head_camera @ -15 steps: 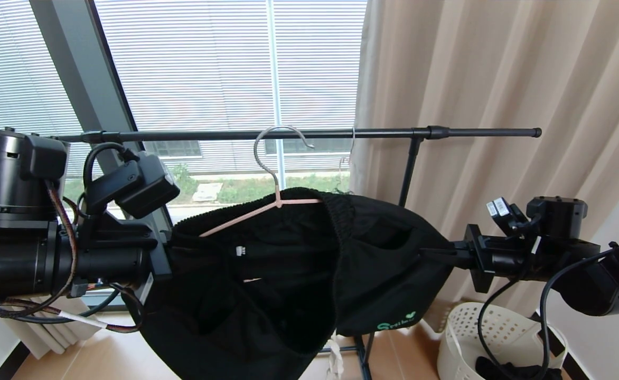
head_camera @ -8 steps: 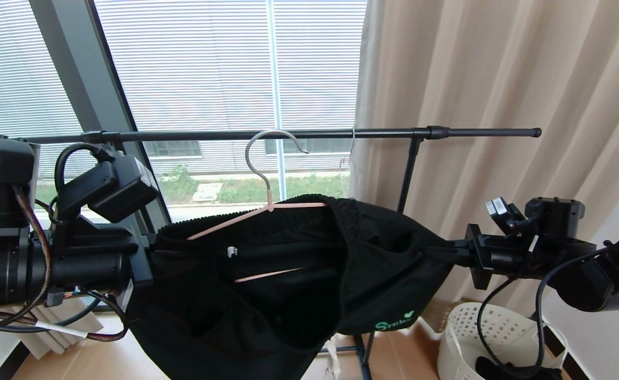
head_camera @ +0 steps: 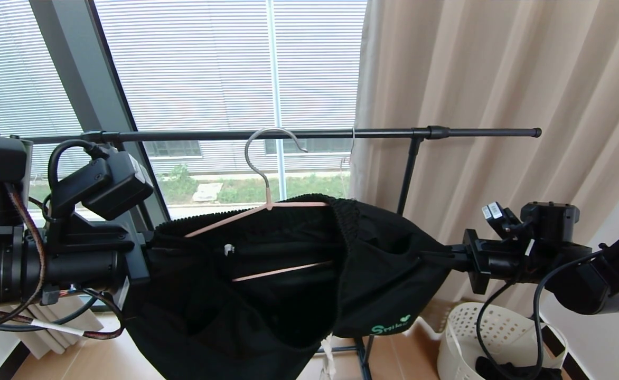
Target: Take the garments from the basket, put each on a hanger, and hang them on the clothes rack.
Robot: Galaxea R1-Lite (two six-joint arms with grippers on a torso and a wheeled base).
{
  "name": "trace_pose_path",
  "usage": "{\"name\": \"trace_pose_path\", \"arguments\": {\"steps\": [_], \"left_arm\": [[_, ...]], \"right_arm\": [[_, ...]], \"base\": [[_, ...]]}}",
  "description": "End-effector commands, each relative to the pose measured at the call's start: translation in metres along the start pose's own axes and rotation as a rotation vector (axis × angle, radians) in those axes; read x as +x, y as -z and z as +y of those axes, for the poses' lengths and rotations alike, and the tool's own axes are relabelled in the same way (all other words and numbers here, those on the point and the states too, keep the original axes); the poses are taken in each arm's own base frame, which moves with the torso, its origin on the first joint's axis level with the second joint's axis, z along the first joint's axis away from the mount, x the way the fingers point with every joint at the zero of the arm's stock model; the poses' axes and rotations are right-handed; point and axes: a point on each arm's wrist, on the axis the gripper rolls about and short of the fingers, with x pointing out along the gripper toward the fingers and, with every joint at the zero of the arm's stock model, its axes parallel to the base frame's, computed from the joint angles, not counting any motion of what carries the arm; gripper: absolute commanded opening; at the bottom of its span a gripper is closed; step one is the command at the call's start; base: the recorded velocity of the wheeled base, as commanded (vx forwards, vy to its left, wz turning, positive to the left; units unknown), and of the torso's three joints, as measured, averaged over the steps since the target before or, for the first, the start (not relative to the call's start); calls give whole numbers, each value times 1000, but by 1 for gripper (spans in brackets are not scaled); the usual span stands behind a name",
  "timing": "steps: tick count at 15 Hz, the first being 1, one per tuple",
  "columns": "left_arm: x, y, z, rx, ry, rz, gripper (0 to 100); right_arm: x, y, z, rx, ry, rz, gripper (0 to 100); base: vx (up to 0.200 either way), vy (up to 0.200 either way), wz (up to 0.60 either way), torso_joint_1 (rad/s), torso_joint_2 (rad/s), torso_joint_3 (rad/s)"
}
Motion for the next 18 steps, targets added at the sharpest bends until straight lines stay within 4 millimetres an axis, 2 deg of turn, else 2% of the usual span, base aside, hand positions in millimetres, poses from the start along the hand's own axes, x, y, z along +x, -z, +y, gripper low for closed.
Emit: {"name": "trace_pose_path", "arguments": {"steps": [1, 9, 14, 16, 17, 18], "left_arm": [[1, 1, 0, -3, 3, 5, 0], [-2, 3, 3, -42, -17, 9, 0], [-11, 18, 14, -130, -93, 43, 0], [-15, 25, 22, -193, -137, 58, 0], [-17, 26, 26, -236, -157, 58, 0], [-17, 27, 29, -261, -169, 58, 0]], "right_arm": [[2, 0, 2, 1, -9, 1, 100], [0, -7, 3, -26, -4, -9, 100], [-1, -17, 7, -52, -4, -19, 100], [13, -30, 16, -51, 52, 3, 100], [13, -30, 16, -51, 52, 3, 100], [34, -40, 29, -70, 190, 51, 100]], "base": [[0, 0, 0, 0, 0, 0], [0, 0, 0, 0, 0, 0], [0, 0, 0, 0, 0, 0], [0, 0, 0, 0, 0, 0], [0, 0, 0, 0, 0, 0], [0, 0, 0, 0, 0, 0]]}}
